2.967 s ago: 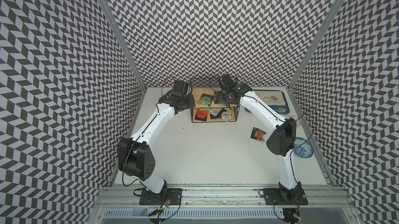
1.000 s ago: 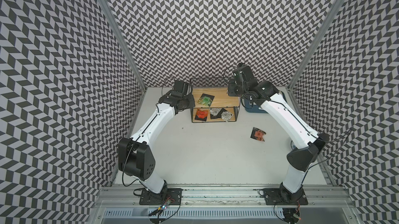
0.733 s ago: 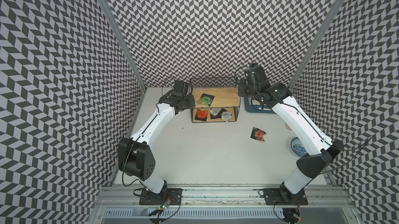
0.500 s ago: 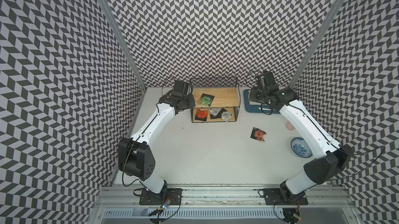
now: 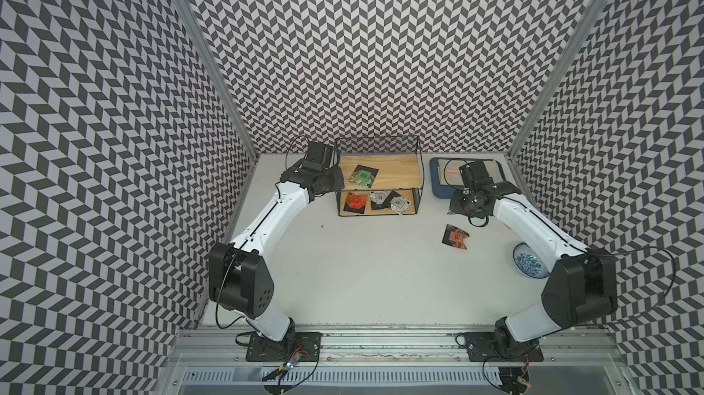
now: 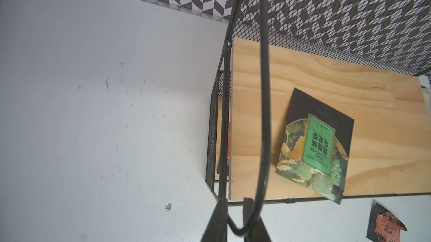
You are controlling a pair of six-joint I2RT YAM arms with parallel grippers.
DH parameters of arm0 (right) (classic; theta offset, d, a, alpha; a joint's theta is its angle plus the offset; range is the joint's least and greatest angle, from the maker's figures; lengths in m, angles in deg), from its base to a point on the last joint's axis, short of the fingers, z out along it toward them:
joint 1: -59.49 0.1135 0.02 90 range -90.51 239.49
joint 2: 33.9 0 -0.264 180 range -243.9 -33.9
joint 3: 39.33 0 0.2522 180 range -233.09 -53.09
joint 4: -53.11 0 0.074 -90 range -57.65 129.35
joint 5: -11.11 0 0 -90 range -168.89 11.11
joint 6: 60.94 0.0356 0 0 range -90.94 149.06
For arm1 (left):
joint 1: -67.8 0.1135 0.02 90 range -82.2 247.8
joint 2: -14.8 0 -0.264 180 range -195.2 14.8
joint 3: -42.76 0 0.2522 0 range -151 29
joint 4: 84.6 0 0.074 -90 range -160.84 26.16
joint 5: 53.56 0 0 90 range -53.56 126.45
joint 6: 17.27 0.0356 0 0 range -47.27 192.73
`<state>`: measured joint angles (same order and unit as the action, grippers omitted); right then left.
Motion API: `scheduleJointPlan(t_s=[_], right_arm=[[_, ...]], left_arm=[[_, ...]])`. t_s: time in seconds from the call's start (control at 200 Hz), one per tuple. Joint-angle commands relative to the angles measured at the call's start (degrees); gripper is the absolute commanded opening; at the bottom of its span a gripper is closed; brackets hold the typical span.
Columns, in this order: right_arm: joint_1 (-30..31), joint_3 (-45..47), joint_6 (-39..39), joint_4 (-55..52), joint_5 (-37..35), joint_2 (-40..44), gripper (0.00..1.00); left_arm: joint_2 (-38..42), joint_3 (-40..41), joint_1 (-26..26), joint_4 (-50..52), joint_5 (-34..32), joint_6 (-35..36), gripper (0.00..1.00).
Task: Remove the tea bags from the shelf
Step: Place the tea bag at the center of the board, then adjust the shelf at the center of the board.
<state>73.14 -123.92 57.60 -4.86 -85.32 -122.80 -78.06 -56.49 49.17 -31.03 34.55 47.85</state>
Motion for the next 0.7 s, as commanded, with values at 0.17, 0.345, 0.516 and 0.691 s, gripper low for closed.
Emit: scheduleJointPlan(t_s=[0.17, 0.345, 0.516, 0.691], right_arm=[[-0.6, 3.3, -1.3, 7.1, 4.8, -6.2, 0.19], [-0.6, 4.3, -1.6, 9.0, 4.9, -9.9, 0.22], [-0.6, 6.1, -1.7, 10.3, 3.2, -11.0, 0.30], [-0.6, 7.5, -1.0, 10.1, 0.5, -10.3, 0.36]], left_arm=[[0.4, -0.5, -0.3, 0.6, 0.4, -0.2, 0.17], [0.4, -0.4, -0.3, 0.6, 0.3, -0.2, 0.17], [0.3, -0.7, -0.2, 0.7, 0.2, -0.2, 0.16], [0.3, -0.6, -0.3, 0.7, 0.2, -0.3, 0.17]])
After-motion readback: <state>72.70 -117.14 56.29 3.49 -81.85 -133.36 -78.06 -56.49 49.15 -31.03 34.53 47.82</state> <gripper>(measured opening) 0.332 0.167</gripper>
